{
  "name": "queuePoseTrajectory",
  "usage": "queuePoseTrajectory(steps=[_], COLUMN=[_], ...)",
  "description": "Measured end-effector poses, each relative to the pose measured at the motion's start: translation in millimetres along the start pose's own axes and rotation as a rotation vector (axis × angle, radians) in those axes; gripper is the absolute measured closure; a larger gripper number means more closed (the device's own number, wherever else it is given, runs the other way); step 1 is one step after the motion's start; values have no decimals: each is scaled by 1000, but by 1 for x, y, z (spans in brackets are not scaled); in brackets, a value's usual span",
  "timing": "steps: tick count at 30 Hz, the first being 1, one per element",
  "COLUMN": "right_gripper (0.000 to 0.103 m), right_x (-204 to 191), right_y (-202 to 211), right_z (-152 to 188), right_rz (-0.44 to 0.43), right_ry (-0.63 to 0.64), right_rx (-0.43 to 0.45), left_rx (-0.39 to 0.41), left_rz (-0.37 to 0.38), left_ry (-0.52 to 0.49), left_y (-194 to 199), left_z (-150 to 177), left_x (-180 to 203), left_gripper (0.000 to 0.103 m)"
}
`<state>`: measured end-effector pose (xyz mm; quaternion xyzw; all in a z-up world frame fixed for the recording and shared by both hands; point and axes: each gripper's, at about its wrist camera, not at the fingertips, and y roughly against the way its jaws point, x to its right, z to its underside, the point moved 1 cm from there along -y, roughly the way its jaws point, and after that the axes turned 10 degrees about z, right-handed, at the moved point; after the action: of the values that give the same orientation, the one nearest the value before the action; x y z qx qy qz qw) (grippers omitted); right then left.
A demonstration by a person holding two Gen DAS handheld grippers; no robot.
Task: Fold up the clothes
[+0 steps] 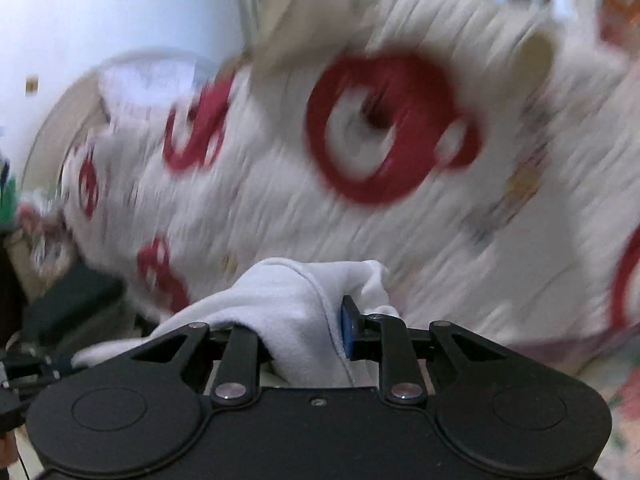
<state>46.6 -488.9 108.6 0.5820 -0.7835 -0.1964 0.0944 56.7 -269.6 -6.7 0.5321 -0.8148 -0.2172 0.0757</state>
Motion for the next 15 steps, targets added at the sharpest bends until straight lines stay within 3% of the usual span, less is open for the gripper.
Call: queuePoseTrajectory(steps=[4, 6, 7, 9, 12, 15], right_gripper=[77, 69, 50, 33, 32, 31], right_x=[-63, -90, -104, -130, -157, -155], right_y=[-47, -66, -78, -108, -139, -140], right_z=[9, 3, 1, 1, 28, 70], right_rz=[-110, -199, -241, -298, -187, -101], right_ry=[63, 55, 55, 91, 140, 134], right_rx=[-13, 23, 22, -47, -219, -306], left_rx=[-49, -56, -67, -118, -229, -222], left_rz=[-92, -150, -203, -289, -313, -276], left_ry=[104, 173, 205, 267, 330, 269], left_y=[-5, -11, -18, -35, -52, -42], left_z=[20, 32, 40, 59, 88, 106], left_x=[-55, -86, -101, -128, -154, -155], left_gripper=[96, 96, 95, 94, 91, 89])
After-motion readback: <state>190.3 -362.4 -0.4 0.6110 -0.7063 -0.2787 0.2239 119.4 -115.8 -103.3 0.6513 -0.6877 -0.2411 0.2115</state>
